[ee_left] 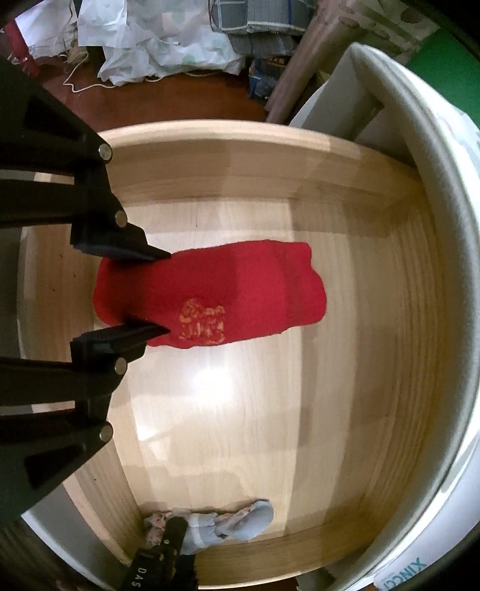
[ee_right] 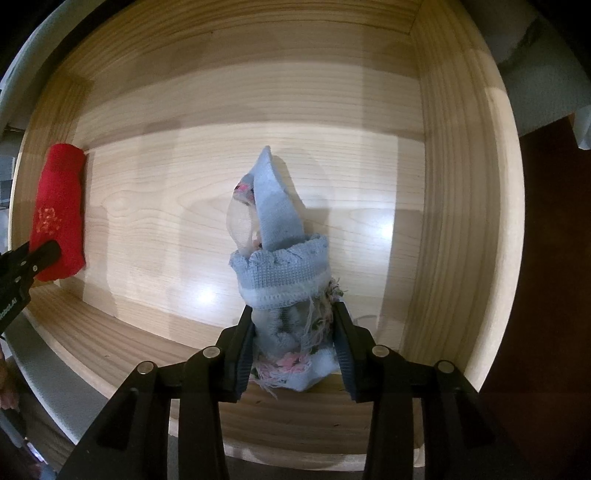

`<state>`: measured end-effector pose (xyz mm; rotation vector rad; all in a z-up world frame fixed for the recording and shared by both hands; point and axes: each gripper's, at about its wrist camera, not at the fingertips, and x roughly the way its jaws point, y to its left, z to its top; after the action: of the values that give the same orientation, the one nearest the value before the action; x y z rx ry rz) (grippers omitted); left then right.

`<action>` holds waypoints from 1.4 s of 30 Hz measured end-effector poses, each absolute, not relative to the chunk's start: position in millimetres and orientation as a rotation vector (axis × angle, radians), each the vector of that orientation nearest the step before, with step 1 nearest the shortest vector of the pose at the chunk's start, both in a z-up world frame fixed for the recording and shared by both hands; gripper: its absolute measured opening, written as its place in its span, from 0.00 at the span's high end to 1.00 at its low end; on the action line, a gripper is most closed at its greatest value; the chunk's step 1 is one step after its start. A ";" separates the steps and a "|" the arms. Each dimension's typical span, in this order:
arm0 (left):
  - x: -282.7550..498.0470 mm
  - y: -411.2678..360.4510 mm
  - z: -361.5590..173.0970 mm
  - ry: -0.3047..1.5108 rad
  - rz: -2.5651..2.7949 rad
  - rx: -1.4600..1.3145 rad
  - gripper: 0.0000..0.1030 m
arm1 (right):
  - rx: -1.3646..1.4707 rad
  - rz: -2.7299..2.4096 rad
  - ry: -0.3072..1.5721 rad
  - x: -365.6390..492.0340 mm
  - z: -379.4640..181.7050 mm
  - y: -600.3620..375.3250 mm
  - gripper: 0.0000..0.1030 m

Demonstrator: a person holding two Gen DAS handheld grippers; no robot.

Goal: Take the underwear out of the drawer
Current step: 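Close the left tool on the red sock and lift it, then carry the red sock up over the white box with the left tool while the right tool holds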

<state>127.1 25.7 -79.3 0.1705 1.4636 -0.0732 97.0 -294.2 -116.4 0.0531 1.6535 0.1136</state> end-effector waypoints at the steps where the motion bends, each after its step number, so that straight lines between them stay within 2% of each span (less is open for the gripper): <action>1: 126.7 25.4 -75.7 1.459 -0.073 0.165 0.70 | 0.051 0.112 1.653 98.5 -114.9 -293.2 0.64; 42: 110.6 18.6 30.8 1.235 -0.086 0.180 0.71 | -0.036 0.085 1.634 88.2 -117.6 -259.3 0.60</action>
<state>110.6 18.6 30.8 0.1797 1.2354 -0.0857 88.2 -259.3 -117.6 -0.0356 1.6344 0.0854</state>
